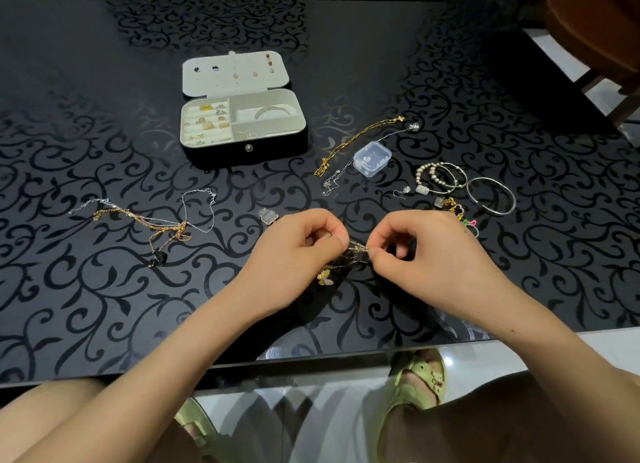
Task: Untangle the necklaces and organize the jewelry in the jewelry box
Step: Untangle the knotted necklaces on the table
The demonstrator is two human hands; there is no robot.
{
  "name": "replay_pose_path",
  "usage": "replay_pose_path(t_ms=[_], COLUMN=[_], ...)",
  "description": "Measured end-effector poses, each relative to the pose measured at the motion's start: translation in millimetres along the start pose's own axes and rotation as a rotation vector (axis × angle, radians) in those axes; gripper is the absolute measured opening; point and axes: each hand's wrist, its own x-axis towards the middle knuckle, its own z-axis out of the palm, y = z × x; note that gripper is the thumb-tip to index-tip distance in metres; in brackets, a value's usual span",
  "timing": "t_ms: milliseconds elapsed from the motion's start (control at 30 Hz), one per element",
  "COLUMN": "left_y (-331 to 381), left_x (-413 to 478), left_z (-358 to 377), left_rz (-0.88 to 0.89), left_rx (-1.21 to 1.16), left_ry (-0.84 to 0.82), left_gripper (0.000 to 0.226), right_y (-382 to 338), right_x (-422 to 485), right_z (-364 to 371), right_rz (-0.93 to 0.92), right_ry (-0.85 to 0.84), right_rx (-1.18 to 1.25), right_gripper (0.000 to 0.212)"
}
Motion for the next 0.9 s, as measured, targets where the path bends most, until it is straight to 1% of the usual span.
replay_pose_path(t_ms=[133, 233, 300, 367, 467, 567, 667, 733, 833, 900], left_y=[-1.9, -3.6, -3.7, -3.5, -1.5, 0.2, 2.6, 4.1, 3.4, 3.1], left_x=[1.1, 1.4, 1.5, 2.0, 1.1, -0.3, -0.9, -1.2, -0.9, -1.3], left_z=[-0.4, -0.3, 0.1, 0.3, 0.2, 2.9, 5.6, 5.4, 4.0, 3.4], left_rz=[0.043, 0.090, 0.117, 0.115, 0.056, 0.017, -0.011, -0.019, -0.019, -0.005], left_rx=[0.076, 0.125, 0.119, 0.053, -0.158, -0.329, -0.482, -0.499, -0.435, -0.392], left_ry=[0.040, 0.046, 0.047, 0.046, -0.002, -0.026, -0.025, -0.022, -0.006, -0.005], left_gripper=[0.010, 0.021, 0.021, 0.018, 0.016, 0.010, 0.008, 0.007, 0.002, 0.005], right_y=[0.3, -0.5, -1.5, -1.3, -0.7, -1.4, -3.4, -4.2, -5.0, -6.0], right_x=[-0.9, 0.7, 1.8, 2.8, 4.1, 4.7, 4.4, 4.1, 4.3, 4.6], right_z=[-1.5, -2.7, -3.6, -3.2, -1.1, 0.0, 0.5, 0.7, 0.7, 0.2], right_rz=[0.027, 0.070, 0.103, 0.144, 0.192, 0.199, 0.171, 0.162, 0.155, 0.146], right_ry=[-0.035, -0.089, -0.120, -0.133, -0.148, -0.162, -0.167, -0.156, -0.137, -0.135], right_rx=[0.098, 0.164, 0.264, 0.378, 0.489, 0.528, 0.542, 0.547, 0.528, 0.503], right_gripper=[0.006, 0.010, 0.013, 0.014, 0.010, 0.010, 0.014, 0.013, 0.011, 0.010])
